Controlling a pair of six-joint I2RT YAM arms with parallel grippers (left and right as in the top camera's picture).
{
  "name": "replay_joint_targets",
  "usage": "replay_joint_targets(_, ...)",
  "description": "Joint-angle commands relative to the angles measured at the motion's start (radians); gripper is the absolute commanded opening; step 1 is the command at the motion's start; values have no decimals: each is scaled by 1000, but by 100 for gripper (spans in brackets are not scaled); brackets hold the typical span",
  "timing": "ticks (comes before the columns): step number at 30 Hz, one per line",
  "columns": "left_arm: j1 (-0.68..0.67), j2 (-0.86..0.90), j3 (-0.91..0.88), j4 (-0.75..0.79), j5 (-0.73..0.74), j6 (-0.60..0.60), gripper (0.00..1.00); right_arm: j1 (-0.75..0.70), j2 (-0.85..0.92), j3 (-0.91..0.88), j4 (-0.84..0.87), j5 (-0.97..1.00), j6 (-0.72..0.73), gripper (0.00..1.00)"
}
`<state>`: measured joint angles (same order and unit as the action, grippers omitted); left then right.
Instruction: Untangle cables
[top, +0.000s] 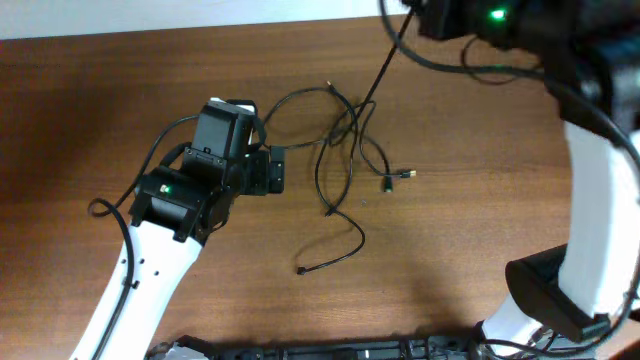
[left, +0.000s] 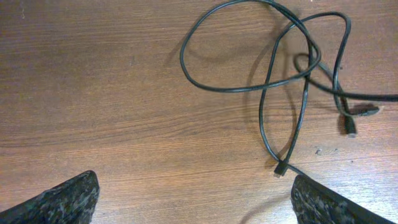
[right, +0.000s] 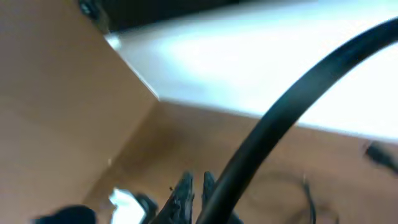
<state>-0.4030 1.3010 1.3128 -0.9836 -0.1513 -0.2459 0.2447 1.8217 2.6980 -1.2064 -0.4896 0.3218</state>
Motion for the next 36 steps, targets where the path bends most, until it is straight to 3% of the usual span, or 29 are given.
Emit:
replay_joint_targets(1,-2,2,5,2,-14,1,99,0,-8,144,86,58,77,4)
replay_joint_targets(5,-2,2,5,2,-14,1,99,-44,-10,214,282,132,176,4)
replay_joint_targets(10,-2,2,5,2,-14,1,99,-240,-9,213,677,145,382,4)
replay_joint_targets(13,-2,2,5,2,-14,1,99,-362,-9,213,733,233,424,4)
replay_joint_targets(17,-2,2,5,2,-14,1,99,-549,-2,213,531,391,395,4)
replay_joint_targets(22,-2,2,5,2,-14,1,99,-769,56,211,357,554,159,4)
replay_joint_targets(26,-2,2,5,2,-14,1,99,-897,127,211,187,699,92,4)
replay_joint_targets(34,-2,2,5,2,-14,1,99,-1068,364,187,-156,712,110,4)
replay_joint_targets(36,-2,2,5,2,-14,1,99,-1094,437,187,-258,711,172,4)
